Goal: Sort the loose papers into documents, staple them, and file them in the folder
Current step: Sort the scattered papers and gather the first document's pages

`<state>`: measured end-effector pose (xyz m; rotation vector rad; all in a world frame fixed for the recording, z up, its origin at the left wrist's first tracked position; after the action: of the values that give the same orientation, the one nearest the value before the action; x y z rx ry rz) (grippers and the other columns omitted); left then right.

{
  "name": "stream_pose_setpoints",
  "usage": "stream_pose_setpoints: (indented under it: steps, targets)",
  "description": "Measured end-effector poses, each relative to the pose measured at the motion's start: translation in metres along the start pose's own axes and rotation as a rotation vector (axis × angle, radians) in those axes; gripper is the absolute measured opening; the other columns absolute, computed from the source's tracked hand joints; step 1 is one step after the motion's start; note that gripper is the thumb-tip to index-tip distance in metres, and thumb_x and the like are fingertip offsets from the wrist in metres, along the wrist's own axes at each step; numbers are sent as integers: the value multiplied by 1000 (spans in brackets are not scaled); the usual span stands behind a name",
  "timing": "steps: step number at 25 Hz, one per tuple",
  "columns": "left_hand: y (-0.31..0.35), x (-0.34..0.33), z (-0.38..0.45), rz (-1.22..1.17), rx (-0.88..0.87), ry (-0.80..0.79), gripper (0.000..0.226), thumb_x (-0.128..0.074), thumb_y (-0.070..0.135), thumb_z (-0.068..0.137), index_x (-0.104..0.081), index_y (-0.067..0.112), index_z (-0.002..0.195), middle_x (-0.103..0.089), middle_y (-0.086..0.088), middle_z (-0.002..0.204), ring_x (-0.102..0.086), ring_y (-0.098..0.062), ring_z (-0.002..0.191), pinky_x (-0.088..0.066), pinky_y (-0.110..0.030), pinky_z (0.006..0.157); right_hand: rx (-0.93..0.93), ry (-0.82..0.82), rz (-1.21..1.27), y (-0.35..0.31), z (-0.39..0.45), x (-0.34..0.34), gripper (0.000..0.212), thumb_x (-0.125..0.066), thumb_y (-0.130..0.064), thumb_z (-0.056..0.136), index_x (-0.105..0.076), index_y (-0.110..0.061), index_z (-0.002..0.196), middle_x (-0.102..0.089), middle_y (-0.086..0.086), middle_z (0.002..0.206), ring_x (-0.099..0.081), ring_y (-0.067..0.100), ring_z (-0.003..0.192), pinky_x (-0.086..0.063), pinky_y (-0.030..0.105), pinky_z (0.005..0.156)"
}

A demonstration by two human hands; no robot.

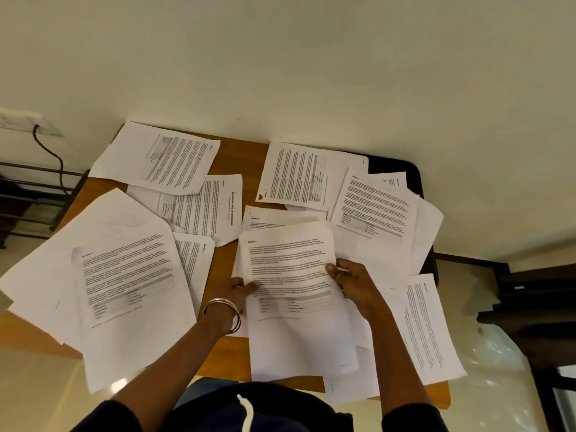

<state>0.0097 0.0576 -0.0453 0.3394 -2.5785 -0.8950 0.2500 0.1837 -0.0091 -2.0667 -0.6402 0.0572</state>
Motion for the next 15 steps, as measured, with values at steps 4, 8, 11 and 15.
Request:
stream_pose_setpoints:
  steps: [4,8,11,15]
  targets:
    - [-1,48,5,180,-65,306,29,-72,26,79,-68,3,97,-68,-15,95,-62,-33,87,-49,-34,78,118,432,-517,-23,14,6,30,-59,-25,94,-66,-4,113,-68,15,107,-62,32,101,-49,34,87]
    - [-9,75,8,391,-104,394,27,-70,25,81,-65,5,97,-65,-15,100,-61,-33,92,-50,-38,81,321,387,-910,-44,29,-25,42,-54,-23,95,-50,-11,135,-48,14,140,-38,34,131,-36,46,101]
    - [-9,77,10,305,-138,424,31,-72,20,79,-64,4,104,-67,-16,103,-63,-35,93,-50,-41,84,444,203,-1216,-36,44,-49,41,-52,-31,94,-51,-17,133,-31,8,154,-18,33,145,-19,57,109]
    - [-6,71,9,228,-165,402,28,-73,17,78,-65,3,102,-68,-17,100,-63,-35,90,-52,-40,82,499,84,-1411,-6,32,-59,35,-75,-28,75,-69,-19,109,-61,4,129,-44,30,134,-29,64,102]
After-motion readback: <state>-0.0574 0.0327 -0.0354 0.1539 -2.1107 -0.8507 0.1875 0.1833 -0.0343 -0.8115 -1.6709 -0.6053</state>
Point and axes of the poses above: each hand's wrist, its own z-axis towards the middle knuckle, its own x-axis out of the back of the hand, y = z × x, the point moved 6 cm from there along z, towards the middle knuckle
